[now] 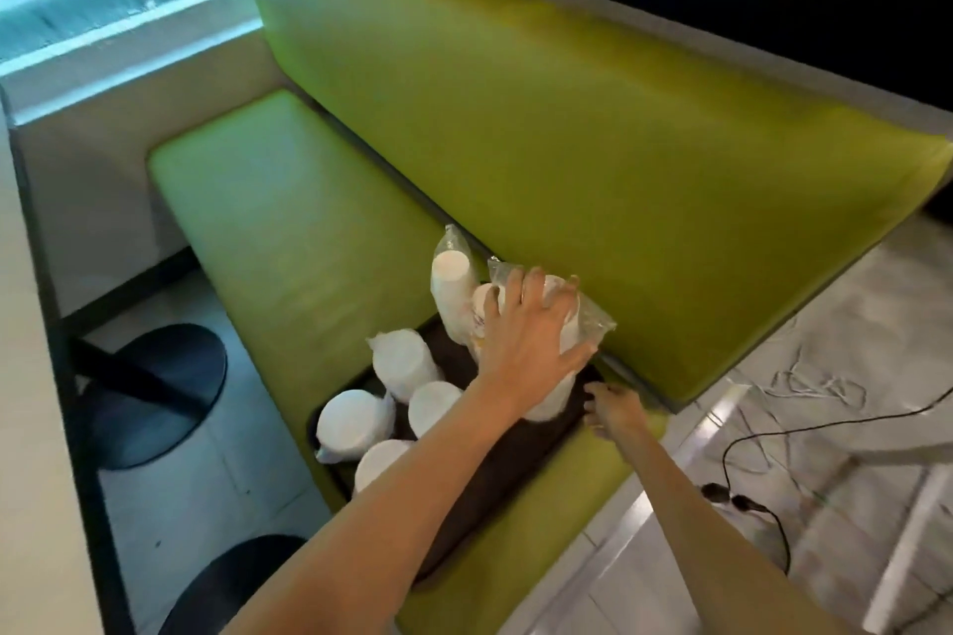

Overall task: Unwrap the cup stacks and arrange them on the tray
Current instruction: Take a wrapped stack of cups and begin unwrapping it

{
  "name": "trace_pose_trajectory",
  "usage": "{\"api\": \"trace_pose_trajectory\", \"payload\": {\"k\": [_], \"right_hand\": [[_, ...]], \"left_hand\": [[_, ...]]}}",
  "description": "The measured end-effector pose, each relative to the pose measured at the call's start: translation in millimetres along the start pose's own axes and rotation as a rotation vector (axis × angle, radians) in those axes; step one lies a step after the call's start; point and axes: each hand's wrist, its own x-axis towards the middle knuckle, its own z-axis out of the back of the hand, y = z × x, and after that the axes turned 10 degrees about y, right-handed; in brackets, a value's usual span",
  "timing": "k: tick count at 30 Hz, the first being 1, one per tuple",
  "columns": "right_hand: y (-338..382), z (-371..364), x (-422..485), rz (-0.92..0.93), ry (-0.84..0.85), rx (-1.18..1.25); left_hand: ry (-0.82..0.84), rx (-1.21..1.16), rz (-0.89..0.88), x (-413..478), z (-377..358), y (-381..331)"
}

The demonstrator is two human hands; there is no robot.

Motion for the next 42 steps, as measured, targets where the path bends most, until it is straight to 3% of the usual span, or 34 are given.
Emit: {"api": "trace_pose_trajectory", "payload": {"k": [10,16,25,28,32,36,42], "right_hand": [[-6,-27,30,-0.068,0.040,0.124],[-10,-46,44,-0.203,0.146,0.239],[-7,-46,18,-0.282,0.098,0.514],[12,-46,-13,-0.300,0.176,0.649],[45,-51,-64,-0.227,0.287,0.683],[88,-70,-117,-0.105,0.310,0.723],[139,-143,-208,0.126,0.073,0.720]], "left_hand": [[0.132,-0.340,0.108,-51,22,63],[0.141,-0.395,0.090,-65,18,103],[0.113,-0.501,0.026,-68,28,107],[0.110,-0.547,-0.006,-76,64,90],[0.059,-0.681,-0.001,-98,130,68],[-0.116,-0.817,0.043,-138,186,71],[-0.382,-0.799,0.221,-261,241,123]]}}
